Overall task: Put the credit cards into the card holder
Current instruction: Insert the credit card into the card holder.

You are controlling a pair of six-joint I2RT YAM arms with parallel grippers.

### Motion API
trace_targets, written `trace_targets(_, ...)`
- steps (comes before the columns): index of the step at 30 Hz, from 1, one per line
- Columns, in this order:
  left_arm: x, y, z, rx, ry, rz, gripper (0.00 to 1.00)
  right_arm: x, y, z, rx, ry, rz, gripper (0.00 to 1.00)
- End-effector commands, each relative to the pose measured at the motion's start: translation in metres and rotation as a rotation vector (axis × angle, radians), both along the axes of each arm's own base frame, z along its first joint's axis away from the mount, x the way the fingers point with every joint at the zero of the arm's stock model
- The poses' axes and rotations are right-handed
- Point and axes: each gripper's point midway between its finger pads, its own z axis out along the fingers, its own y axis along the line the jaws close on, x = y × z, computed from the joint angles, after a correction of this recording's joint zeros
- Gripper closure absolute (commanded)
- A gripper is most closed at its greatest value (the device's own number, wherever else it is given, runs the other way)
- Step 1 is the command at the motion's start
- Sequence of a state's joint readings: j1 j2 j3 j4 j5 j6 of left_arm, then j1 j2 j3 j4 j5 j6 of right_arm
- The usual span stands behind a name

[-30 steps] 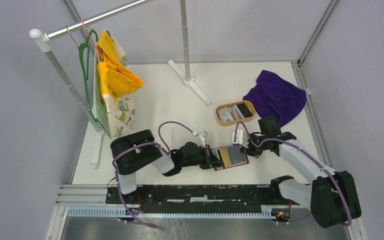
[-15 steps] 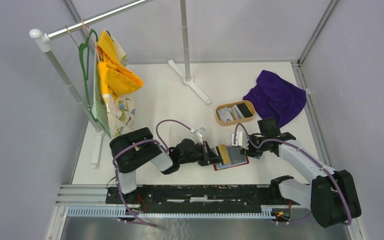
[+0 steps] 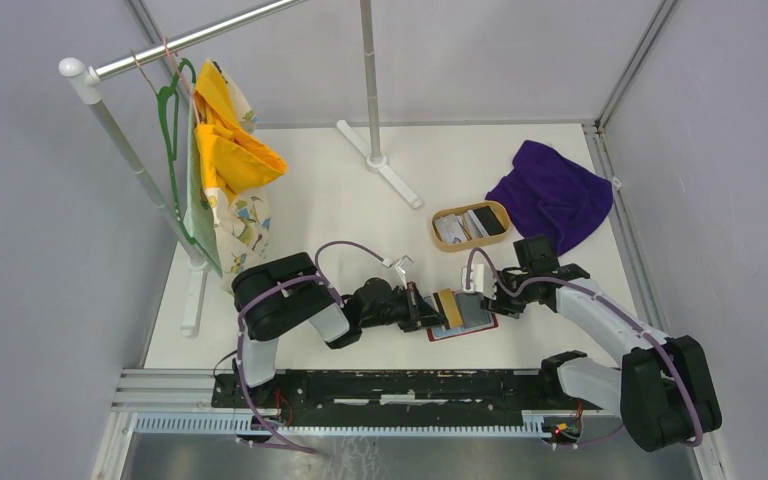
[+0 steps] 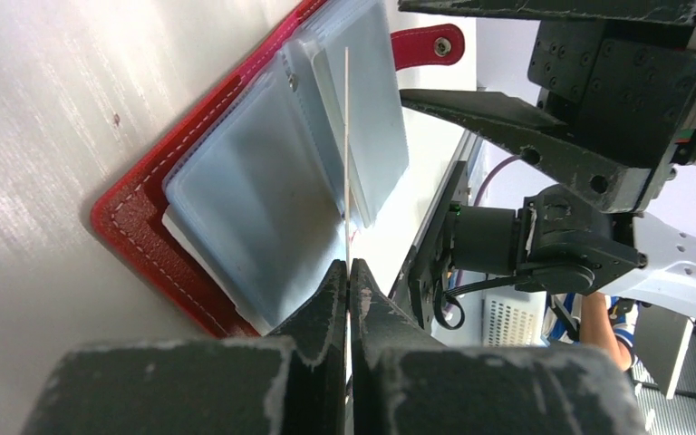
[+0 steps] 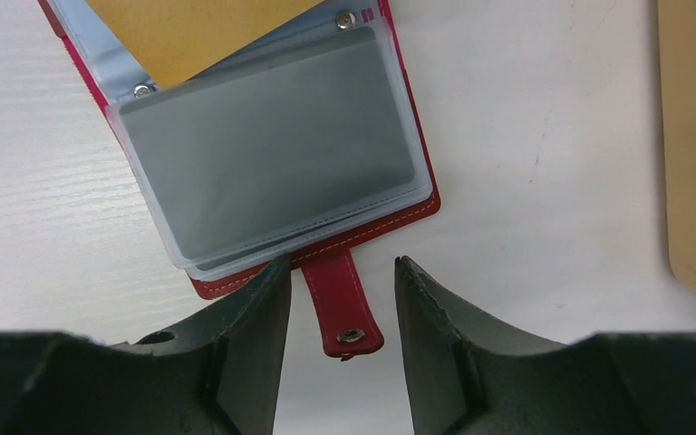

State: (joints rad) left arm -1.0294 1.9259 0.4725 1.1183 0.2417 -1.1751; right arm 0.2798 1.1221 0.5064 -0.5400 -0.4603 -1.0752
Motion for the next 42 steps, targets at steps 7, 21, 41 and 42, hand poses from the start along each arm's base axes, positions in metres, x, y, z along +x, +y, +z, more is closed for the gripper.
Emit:
trace_targets(7,0.006,-0.003,0.032,-0.109,-0.013,0.017,0.98,0.0,-0.001,-0.003,-0.02,-0.001,0.008,0.48)
trace_targets(21,0.008,-0.012,0.023,-0.13,0.028,0.02,0.98,-0.001,-0.002,-0.004,-0.026,0.005,0.004,0.48)
trace_targets(41,0.003,-0.008,0.003,-0.093,0.105,0.031,0.98,-0.002,-0.002,-0.006,-0.034,0.012,0.009,0.48)
trace_targets(42,0.002,-0.008,0.002,-0.093,0.108,0.032,0.98,-0.002,-0.002,-0.006,-0.034,0.013,0.011,0.48)
